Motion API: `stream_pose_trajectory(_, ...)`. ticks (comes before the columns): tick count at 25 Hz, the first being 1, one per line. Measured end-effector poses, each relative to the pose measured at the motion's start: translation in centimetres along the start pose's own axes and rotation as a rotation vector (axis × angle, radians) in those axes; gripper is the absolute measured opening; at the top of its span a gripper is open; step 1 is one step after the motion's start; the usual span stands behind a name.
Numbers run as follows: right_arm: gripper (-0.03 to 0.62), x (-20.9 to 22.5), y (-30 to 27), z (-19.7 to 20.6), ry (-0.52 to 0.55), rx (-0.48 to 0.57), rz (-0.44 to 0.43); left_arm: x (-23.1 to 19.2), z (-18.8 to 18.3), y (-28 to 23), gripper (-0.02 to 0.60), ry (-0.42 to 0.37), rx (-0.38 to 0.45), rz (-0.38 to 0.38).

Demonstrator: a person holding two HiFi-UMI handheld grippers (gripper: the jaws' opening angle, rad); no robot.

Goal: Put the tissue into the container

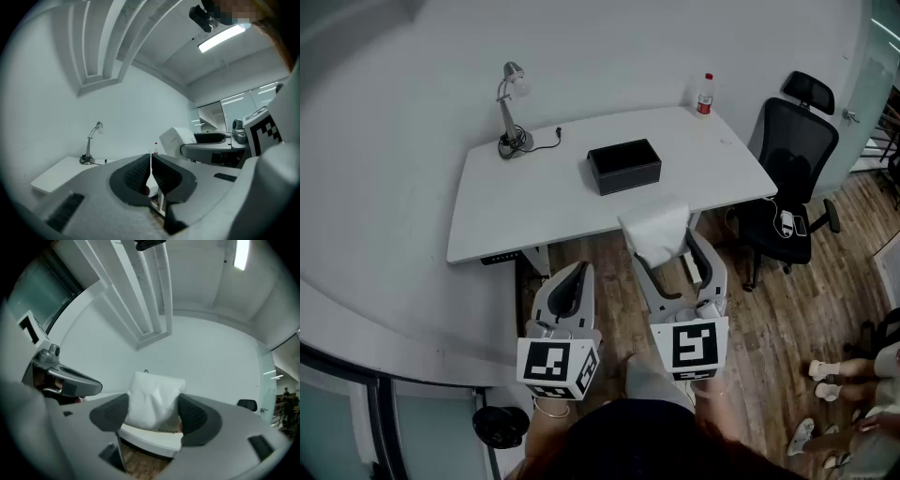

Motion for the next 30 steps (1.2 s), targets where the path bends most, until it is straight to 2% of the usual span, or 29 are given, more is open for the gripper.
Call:
stream_pose_trajectory(10,0.351,0.3,-0.1,0.8,0.019,-0.005,-0.017,0.5,0.3,-0.5,0.029,-0.001,-0.004,-0.005)
stream_pose_trajectory(30,0.350,3.5,-6.0,1.9,0.016,-0.037,-0.055,-1.0,0.2,-7.3,0.029,-0.021,-0.018,-0.007)
Point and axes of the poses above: the fingertips, and each gripper's own axes: y backward along the fingers, x to its right, z out of its underside, the point moved 9 cm from there along y, backward along the fingers, and after that the axes turned 8 degrees about -y, right-handed, at the moved point
